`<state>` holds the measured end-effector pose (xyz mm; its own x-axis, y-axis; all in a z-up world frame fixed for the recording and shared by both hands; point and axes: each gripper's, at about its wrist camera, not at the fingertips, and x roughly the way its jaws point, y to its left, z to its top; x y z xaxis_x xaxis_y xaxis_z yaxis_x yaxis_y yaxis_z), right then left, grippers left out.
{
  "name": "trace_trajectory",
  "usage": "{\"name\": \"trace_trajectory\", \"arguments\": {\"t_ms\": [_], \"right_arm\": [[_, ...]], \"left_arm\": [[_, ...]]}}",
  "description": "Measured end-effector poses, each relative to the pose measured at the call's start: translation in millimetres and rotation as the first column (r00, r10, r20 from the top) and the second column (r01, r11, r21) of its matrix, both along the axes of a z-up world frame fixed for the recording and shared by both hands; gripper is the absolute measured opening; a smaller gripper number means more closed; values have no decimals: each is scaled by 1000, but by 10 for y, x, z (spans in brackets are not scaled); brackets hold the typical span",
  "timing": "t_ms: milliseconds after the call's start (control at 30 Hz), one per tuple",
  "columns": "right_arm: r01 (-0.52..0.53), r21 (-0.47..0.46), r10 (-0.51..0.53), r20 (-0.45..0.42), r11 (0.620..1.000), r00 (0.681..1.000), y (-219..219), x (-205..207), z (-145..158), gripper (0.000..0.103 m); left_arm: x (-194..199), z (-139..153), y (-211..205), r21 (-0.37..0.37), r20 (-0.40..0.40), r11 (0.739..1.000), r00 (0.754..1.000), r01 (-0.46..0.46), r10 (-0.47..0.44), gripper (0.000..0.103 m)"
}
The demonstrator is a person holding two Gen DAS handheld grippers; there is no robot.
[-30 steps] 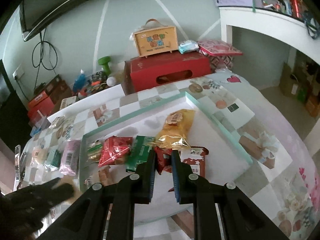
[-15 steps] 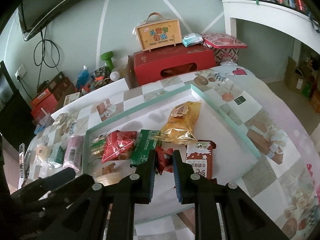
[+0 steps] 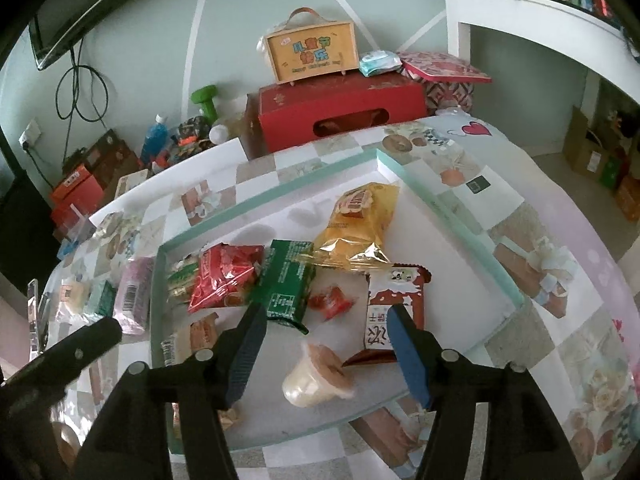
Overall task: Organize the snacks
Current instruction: 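Carry the pudding cup and red candy into the tray and open both grippers, then move both open grippers back over the snacks on the table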
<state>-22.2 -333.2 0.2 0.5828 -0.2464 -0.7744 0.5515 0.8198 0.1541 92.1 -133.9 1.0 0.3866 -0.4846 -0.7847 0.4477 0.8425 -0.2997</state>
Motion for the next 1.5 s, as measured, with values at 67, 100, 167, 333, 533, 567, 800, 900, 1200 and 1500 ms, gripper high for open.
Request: {"name": "trace_trajectory", "arguments": {"t_ms": [67, 100, 167, 333, 533, 567, 800, 900, 1200, 1500], "right_arm": [[-5, -3, 5, -10, 1000, 1000, 11, 19, -16, 74], [-10, -4, 10, -16, 1000, 1000, 15, 33, -27, 77], [-23, -8, 23, -23, 1000, 999, 40, 56, -38, 82], [-61, -36, 60, -23, 997, 998, 130, 107, -45, 103], [-101, -76, 100, -18, 992, 995, 246, 159, -50, 103], [-105, -78, 105, -12, 991, 994, 259, 163, -47, 103], [-98, -63, 101, 48, 993, 994, 273, 165, -10, 103], [-110, -53, 113, 48, 992, 992, 294, 187, -21, 103], [-194, 29, 190, 88, 981, 978, 584, 306, -32, 103], [-329, -3, 328, 50, 944, 943, 1102, 491, -109, 103]], "left_arm": [[97, -67, 149, 23, -20, 998, 998, -67, 67, 90], [119, -88, 207, 25, -25, 996, 996, -88, 88, 91], [183, -121, 356, 22, -32, 989, 989, -143, 144, 93], [268, -97, 567, 35, -1, 975, 975, -221, 221, 102], [327, -94, 727, 46, 13, 961, 963, -271, 271, 103], [333, -92, 749, 48, 17, 960, 961, -276, 276, 103], [347, -27, 843, 57, 75, 955, 955, -291, 287, 103], [349, 0, 886, 61, 99, 953, 952, -297, 291, 103], [405, -10, 1032, 103, 94, 952, 956, -287, 278, 103], [460, -49, 1261, 156, 70, 937, 950, -313, 306, 103]]}}
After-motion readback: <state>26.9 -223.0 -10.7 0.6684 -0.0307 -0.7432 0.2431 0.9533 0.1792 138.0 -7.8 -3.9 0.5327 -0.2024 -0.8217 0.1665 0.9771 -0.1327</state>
